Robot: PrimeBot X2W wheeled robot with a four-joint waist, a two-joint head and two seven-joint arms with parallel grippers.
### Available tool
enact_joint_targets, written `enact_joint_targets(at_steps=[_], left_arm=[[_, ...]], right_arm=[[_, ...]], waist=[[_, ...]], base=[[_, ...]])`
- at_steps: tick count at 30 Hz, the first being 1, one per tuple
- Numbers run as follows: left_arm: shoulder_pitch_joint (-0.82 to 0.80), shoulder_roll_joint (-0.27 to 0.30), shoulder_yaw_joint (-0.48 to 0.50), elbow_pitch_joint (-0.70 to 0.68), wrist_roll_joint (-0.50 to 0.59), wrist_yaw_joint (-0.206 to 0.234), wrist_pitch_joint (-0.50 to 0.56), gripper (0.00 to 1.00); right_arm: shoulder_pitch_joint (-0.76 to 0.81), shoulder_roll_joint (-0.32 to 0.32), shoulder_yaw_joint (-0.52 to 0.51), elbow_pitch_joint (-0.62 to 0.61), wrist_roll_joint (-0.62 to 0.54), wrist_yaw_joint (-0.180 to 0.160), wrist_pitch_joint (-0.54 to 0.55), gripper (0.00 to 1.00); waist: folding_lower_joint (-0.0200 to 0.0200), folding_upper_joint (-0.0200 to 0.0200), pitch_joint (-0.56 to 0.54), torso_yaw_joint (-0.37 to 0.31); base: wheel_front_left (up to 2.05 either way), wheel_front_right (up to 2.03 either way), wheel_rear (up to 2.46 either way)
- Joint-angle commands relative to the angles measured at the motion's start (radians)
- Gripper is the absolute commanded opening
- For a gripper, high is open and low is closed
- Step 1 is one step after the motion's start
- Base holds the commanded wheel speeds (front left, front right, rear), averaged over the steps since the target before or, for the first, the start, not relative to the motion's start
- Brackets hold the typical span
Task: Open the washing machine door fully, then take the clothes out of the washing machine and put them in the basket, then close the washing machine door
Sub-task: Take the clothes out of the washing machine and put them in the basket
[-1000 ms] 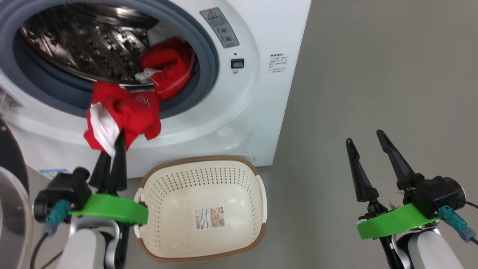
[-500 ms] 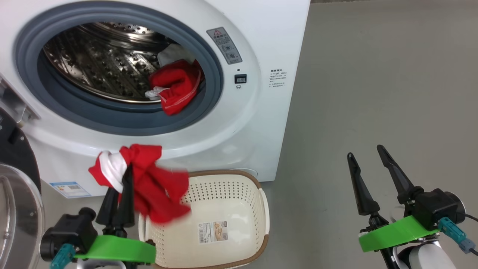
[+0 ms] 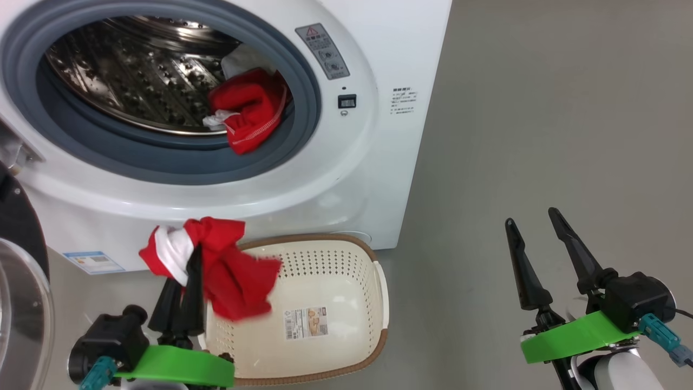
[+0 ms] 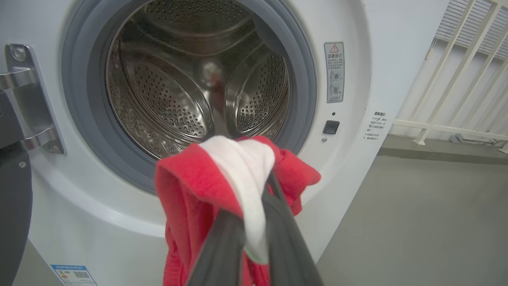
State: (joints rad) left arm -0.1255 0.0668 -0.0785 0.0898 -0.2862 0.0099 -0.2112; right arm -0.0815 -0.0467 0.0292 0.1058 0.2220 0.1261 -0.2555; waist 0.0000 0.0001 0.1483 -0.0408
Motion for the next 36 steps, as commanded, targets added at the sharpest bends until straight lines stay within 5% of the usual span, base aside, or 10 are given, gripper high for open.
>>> enact_joint_targets(at_steps=[1,12,22,36], left_arm=[[-0.029,0.007,0.026,-0.015,-0.013,0.003,0.002,0.0],[-0.121,-0.001,0.006,0.125,-0.057,-0.007,0.019,0.0],[-0.304,-0.009,-0.015,0.423,-0.097,-0.041,-0.024,0.0],[-0.556,-0.001,-0.021,0.837,-0.135,-0.088,0.003,0.0]], right_arm=[[-0.03,-0.004,0.022,-0.028,0.003,0.005,-0.006,1.0],[-0.055,-0.004,0.022,-0.03,-0.003,0.005,-0.006,1.0],[-0.107,-0.004,0.028,-0.049,-0.019,0.005,-0.006,1.0],[-0.177,-0.004,0.047,-0.053,0.011,0.005,-0.006,1.0]], waist=[[0.0,-0.0001,0.013,-0.005],[0.0,-0.0001,0.094,-0.008],[0.0,-0.0001,0.217,0.01],[0.0,-0.0001,0.38,-0.049]], base=[[0.0,0.0,0.0],[0.0,0.0,0.0],[0.0,0.0,0.0],[0.0,0.0,0.0]])
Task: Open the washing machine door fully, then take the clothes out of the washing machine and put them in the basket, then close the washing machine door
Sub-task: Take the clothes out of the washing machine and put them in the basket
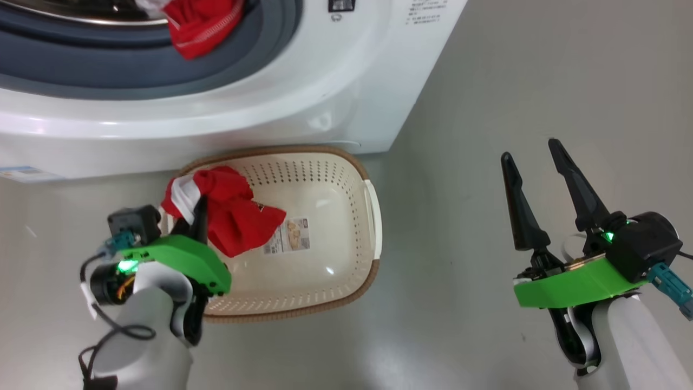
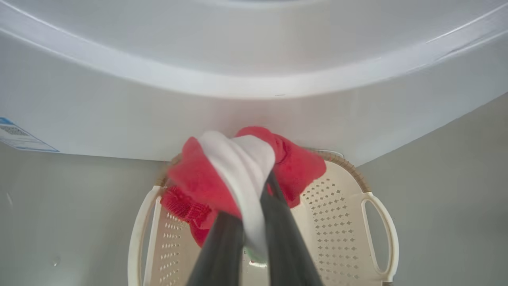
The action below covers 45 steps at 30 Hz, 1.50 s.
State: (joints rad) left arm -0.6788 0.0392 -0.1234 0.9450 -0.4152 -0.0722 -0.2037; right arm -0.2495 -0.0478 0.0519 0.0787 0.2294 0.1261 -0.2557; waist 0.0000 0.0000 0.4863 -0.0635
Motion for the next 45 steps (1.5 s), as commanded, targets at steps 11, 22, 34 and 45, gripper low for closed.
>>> enact_joint_targets(at_steps=[11,22,34,45], left_arm=[[-0.153,0.043,0.007,0.237,-0.011,-0.001,0.071,0.0],[-0.2,0.048,-0.015,0.32,-0.01,0.003,0.118,0.36],[-0.22,0.043,-0.03,0.335,-0.013,0.017,0.034,1.0],[-0.197,0.019,-0.056,0.325,-0.02,0.004,-0.04,1.0]], right_arm=[[-0.061,-0.002,0.045,-0.033,0.03,0.005,-0.006,1.0],[-0.093,-0.002,0.063,-0.033,0.043,0.005,-0.006,1.0],[-0.114,-0.002,0.057,-0.02,0.038,0.005,-0.006,1.0],[-0.105,-0.002,0.04,-0.001,0.012,0.005,-0.006,1.0]], waist=[[0.0,0.0,0.152,-0.077],[0.0,0.0,0.217,-0.097],[0.0,0.0,0.233,-0.081],[0.0,0.0,0.144,-0.043]], base=[[0.0,0.0,0.0],[0.0,0.0,0.0],[0.0,0.0,0.0],[0.0,0.0,0.0]])
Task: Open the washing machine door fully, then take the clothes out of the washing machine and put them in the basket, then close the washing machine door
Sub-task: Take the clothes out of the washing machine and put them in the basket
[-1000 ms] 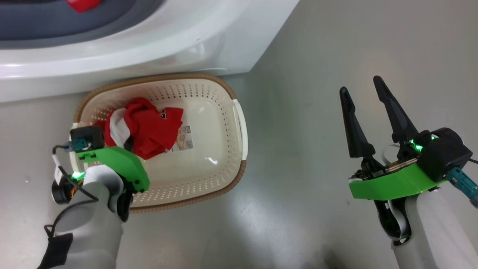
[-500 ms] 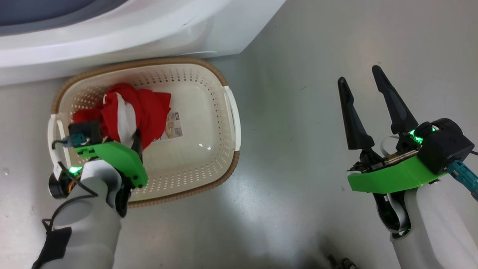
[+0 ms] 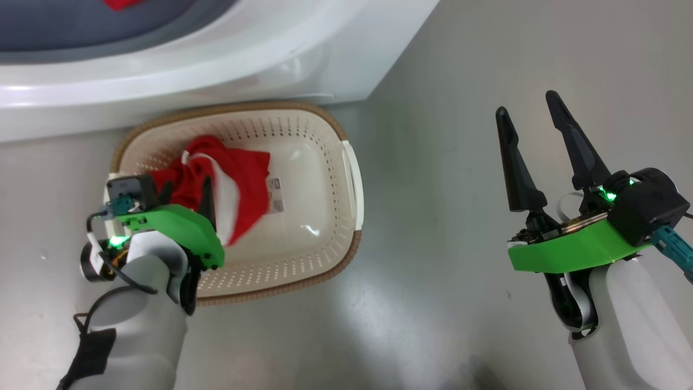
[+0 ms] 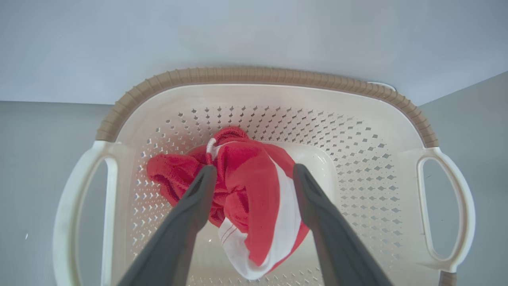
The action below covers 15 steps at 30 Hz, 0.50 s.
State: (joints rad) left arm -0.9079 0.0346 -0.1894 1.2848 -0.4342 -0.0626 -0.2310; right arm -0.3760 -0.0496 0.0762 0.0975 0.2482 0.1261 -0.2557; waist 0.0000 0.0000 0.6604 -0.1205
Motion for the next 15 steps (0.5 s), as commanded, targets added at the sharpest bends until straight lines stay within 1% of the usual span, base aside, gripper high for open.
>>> enact_joint_targets(at_steps=[1,5,9,14,15], left_arm=[[0.038,0.022,0.005,-0.024,0.002,-0.008,-0.018,1.0],[0.066,0.02,0.007,-0.096,0.003,-0.004,-0.03,1.0],[0.131,0.019,0.022,-0.266,0.031,0.004,-0.03,1.0],[0.239,0.017,0.073,-0.473,0.049,0.007,-0.031,1.0],[0.239,0.017,0.073,-0.473,0.049,0.007,-0.031,1.0]], right_arm=[[0.024,-0.001,0.013,-0.019,-0.01,0.005,-0.006,1.0],[0.032,-0.001,-0.007,-0.011,-0.024,0.005,-0.006,1.0],[0.045,-0.001,-0.026,-0.005,-0.036,0.005,-0.006,1.0],[0.063,-0.001,-0.04,0.012,-0.051,0.005,-0.006,1.0],[0.063,-0.001,-0.04,0.012,-0.051,0.005,-0.006,1.0]], waist=[[0.0,0.0,-0.041,0.017],[0.0,0.0,-0.084,0.03],[0.0,0.0,-0.133,0.045],[0.0,0.0,-0.205,0.063],[0.0,0.0,-0.205,0.063]], base=[[0.0,0.0,0.0],[0.0,0.0,0.0],[0.0,0.0,0.0],[0.0,0.0,0.0],[0.0,0.0,0.0]])
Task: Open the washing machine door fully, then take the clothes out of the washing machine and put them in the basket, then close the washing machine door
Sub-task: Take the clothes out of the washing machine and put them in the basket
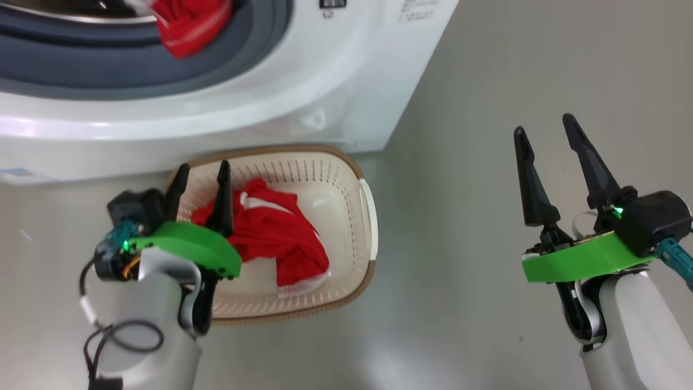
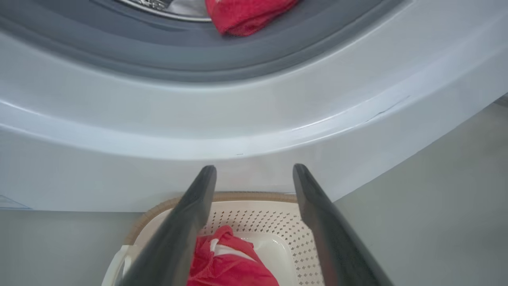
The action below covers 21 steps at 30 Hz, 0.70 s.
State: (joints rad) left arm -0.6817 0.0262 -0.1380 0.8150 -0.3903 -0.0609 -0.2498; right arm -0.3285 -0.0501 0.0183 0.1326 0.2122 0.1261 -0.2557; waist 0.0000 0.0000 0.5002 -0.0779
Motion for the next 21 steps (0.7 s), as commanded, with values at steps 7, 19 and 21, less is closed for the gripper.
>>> enact_joint_targets(at_steps=[7,19,21], left_arm=[[0.158,0.024,0.057,-0.239,0.024,0.013,-0.012,1.0],[0.378,0.024,0.083,-0.528,0.06,0.055,-0.012,1.0],[0.406,0.024,0.089,-0.554,0.067,0.059,-0.012,1.0]], right_arm=[[0.045,0.0,0.015,-0.005,-0.031,0.005,-0.006,1.0],[0.1,0.0,0.008,0.023,-0.062,0.005,-0.006,1.0],[0.111,0.0,0.007,0.024,-0.063,0.005,-0.006,1.0]], waist=[[0.0,0.0,-0.15,0.032],[0.0,0.0,-0.318,0.043],[0.0,0.0,-0.338,0.041]], base=[[0.0,0.0,0.0],[0.01,-0.05,0.03],[0.0,0.0,0.0]])
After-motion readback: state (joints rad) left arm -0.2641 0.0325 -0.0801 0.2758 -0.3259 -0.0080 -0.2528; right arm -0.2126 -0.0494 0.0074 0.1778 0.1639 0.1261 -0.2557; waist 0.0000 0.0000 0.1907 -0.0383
